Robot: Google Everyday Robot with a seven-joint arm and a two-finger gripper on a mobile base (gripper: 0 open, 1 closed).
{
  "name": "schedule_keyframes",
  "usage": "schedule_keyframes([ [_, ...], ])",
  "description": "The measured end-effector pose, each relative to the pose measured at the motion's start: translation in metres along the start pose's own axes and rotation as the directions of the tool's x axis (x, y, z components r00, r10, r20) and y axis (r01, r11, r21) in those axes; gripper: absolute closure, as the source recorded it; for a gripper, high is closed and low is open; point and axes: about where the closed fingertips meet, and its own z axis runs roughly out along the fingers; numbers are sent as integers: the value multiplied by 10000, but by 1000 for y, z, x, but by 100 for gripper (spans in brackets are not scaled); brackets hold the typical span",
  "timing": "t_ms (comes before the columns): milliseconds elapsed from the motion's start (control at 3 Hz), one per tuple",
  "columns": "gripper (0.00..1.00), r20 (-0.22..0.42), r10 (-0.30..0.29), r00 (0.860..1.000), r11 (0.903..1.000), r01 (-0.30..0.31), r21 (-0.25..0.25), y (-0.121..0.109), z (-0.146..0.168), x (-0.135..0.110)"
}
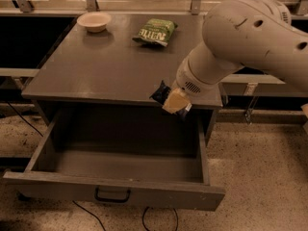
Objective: Place rxbar blueberry into top drawer
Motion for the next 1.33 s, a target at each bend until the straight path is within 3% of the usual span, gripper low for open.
schedule_keyframes([
  [333, 100, 192, -46, 9998, 9998, 50, -195, 18, 8, 3],
  [667, 100, 249, 277, 9993, 9976, -260, -646, 61, 38, 26],
  [1000, 100, 283, 329, 9991, 9965, -306, -780, 63, 44, 26],
  [1333, 100, 409, 527, 9978, 9906, -470, -1288, 73, 65, 27],
])
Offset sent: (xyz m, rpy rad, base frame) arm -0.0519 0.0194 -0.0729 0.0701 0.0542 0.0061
